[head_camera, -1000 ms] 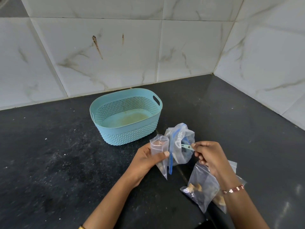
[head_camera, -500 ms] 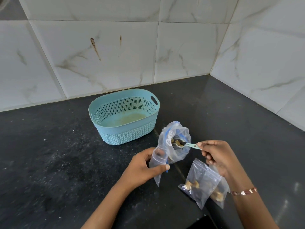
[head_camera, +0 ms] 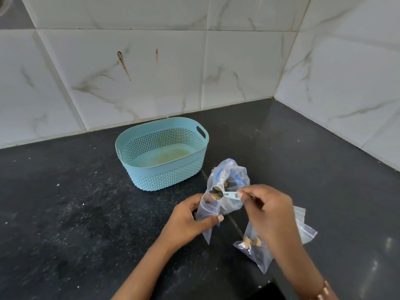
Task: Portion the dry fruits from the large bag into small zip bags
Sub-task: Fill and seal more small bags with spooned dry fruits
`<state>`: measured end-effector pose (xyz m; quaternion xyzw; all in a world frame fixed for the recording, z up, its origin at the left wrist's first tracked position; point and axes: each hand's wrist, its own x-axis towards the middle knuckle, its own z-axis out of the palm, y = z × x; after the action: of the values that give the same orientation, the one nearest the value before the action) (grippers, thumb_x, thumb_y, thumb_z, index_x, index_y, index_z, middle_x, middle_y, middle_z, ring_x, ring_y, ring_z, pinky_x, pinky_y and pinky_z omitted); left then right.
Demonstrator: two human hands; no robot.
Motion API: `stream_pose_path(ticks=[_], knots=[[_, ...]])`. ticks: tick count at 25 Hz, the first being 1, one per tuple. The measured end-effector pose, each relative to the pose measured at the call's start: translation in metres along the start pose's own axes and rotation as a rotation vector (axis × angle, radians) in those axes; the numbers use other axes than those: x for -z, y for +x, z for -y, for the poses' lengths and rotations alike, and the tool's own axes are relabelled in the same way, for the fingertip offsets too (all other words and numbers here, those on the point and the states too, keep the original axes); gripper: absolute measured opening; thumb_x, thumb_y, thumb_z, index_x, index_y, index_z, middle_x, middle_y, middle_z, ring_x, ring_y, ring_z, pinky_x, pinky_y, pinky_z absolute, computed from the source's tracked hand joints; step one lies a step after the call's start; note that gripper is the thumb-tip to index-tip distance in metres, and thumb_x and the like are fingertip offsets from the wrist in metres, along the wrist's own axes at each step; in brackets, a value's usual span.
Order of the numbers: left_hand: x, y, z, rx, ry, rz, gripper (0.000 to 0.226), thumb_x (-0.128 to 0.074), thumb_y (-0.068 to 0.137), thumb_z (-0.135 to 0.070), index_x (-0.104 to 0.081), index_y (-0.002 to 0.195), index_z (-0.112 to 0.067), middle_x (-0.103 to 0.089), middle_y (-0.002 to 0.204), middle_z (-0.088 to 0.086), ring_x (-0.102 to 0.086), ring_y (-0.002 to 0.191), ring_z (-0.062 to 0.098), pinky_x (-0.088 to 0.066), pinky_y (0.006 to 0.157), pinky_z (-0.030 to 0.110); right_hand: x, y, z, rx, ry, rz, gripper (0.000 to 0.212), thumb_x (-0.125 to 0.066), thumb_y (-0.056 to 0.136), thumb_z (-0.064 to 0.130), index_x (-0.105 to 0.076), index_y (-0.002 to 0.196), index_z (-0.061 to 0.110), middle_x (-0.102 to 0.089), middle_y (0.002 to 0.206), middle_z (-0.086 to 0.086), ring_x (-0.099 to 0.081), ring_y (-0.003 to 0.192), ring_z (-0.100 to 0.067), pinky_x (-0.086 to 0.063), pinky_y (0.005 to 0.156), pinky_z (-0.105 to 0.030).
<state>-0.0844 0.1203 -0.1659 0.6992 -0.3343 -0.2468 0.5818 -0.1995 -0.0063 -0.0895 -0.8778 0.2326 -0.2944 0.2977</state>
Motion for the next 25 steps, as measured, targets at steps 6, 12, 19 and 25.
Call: stream_pose_path(ticks=[6, 12, 19, 25], knots=[[0.004, 0.002, 0.000, -0.001, -0.021, -0.024, 0.036, -0.076, 0.069, -0.035, -0.066, 0.101, -0.021, -0.073, 0.096, -0.004, -0.068, 0.092, 0.012, -0.054, 0.087, 0.039, -0.011, -0.010, -0.012, 0.607, -0.352, -0.142, 0.021, -0.053, 0.081, 0.013, -0.074, 0.086, 0.008, -0.064, 0.069, -0.004, -0.056, 0.060, -0.016, -0.043, 0.052, -0.020], [0.003, 0.001, 0.001, 0.026, -0.080, -0.021, 0.037, -0.077, 0.069, -0.030, -0.066, 0.103, -0.019, -0.073, 0.099, -0.002, -0.069, 0.094, 0.015, -0.054, 0.088, 0.036, -0.017, -0.017, -0.015, 0.629, -0.343, -0.159, 0.016, -0.058, 0.082, 0.009, -0.073, 0.085, 0.008, -0.060, 0.066, -0.003, -0.050, 0.057, -0.014, -0.041, 0.052, -0.020], [0.002, 0.000, -0.007, 0.106, -0.264, -0.022, 0.028, -0.069, 0.077, -0.002, -0.067, 0.099, -0.020, -0.074, 0.096, -0.010, -0.068, 0.093, 0.006, -0.050, 0.075, 0.013, -0.012, -0.010, -0.034, -0.105, 0.403, -0.329, 0.007, -0.063, 0.085, 0.015, -0.070, 0.087, 0.015, -0.056, 0.054, 0.004, -0.038, 0.042, -0.009, -0.030, 0.039, -0.011], [0.003, 0.000, -0.012, 0.202, -0.361, 0.008, 0.025, -0.067, 0.080, -0.010, -0.066, 0.104, -0.017, -0.074, 0.102, -0.003, -0.068, 0.096, 0.009, -0.051, 0.076, 0.014, -0.034, 0.009, -0.065, -0.082, 0.056, -0.269, 0.008, -0.064, 0.084, 0.007, -0.072, 0.084, 0.007, -0.065, 0.064, 0.003, -0.051, 0.052, -0.005, -0.037, 0.051, -0.006]])
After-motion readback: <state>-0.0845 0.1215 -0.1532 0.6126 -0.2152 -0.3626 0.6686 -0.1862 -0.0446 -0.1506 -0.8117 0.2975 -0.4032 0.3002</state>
